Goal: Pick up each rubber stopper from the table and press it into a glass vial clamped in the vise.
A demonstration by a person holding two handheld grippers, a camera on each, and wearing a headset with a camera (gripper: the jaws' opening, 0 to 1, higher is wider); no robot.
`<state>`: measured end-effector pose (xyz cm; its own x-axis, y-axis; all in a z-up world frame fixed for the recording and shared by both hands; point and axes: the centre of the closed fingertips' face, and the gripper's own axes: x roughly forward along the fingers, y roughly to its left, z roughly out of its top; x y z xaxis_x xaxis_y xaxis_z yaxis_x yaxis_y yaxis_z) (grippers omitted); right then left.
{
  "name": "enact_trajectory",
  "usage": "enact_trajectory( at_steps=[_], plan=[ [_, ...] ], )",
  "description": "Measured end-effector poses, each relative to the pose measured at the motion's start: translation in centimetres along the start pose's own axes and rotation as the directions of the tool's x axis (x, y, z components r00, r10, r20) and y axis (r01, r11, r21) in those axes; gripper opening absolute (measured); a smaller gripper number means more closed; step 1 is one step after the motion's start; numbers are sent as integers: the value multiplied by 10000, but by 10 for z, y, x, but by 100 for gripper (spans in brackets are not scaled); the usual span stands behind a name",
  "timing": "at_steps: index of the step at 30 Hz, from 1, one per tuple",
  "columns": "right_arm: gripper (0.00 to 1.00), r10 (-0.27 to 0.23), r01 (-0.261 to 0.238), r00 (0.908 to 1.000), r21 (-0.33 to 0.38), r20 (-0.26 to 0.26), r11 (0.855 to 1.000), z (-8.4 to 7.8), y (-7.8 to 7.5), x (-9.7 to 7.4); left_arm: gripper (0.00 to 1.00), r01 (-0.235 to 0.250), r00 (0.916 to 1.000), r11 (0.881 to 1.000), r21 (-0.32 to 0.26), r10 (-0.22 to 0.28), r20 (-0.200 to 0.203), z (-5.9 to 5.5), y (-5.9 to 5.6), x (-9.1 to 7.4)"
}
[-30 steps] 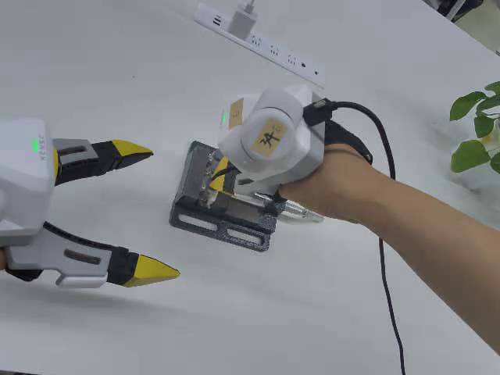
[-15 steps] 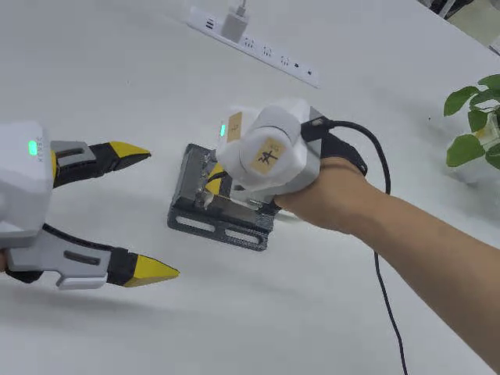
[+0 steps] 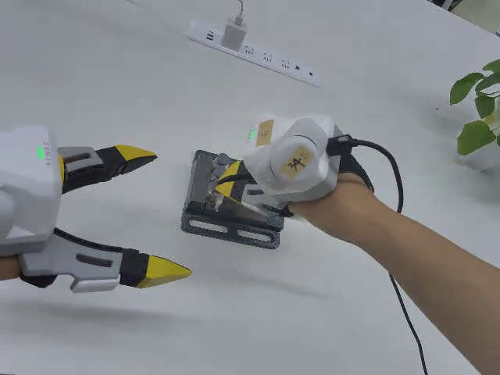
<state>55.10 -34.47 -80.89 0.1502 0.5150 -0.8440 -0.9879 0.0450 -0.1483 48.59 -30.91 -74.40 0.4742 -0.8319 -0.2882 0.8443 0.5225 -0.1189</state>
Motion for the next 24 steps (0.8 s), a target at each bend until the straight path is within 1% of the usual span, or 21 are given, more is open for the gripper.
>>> enact_trajectory(
  at_steps=[1, 5, 9, 15, 16, 18, 19, 21, 24],
  plan=[
    [0, -75, 74, 9999, 157, 88, 9998, 0, 0, 0, 84, -16, 10000, 10000, -4, 16, -25, 0, -1, -1],
    [0, -170, 165, 9995, 171, 264, 9997, 1, 1, -1, 84, -78, 10000, 10000, 17, 78, -57, 3, -3, -4],
    [0, -218, 154, 9980, 1052, 596, 9943, 1, -1, -1, 84, -134, 9998, 9998, 113, 136, -129, 4, -3, -5],
    [0, -208, 67, 9959, 1583, 877, 9874, 1, -1, -2, 84, -149, 9995, 9996, 249, 156, -267, 6, -6, -8],
    [0, -255, 85, 9950, 1718, 968, 9851, 1, -1, -2, 84, -156, 9994, 9995, 276, 164, -298, 6, -6, -9],
    [6, -312, 69, 9924, 1995, 1189, 9799, 4, -2, -2, 84, -173, 9992, 9994, 312, 184, -351, 5, -6, -10],
    [7, -318, 49, 9916, 2086, 1256, 9780, 5, -2, -4, 84, -176, 9991, 9993, 333, 188, -384, 5, -6, -10],
    [3, -426, 116, 9886, 2087, 1443, 9779, 9, -4, -7, 85, -176, 9989, 9992, 365, 191, -431, 5, -7, -11],
    [6, -606, 244, 9852, 2186, 1605, 9755, 13, -8, -14, 85, -172, 9984, 9990, 421, 194, -526, 5, -7, -12]
  ],
)
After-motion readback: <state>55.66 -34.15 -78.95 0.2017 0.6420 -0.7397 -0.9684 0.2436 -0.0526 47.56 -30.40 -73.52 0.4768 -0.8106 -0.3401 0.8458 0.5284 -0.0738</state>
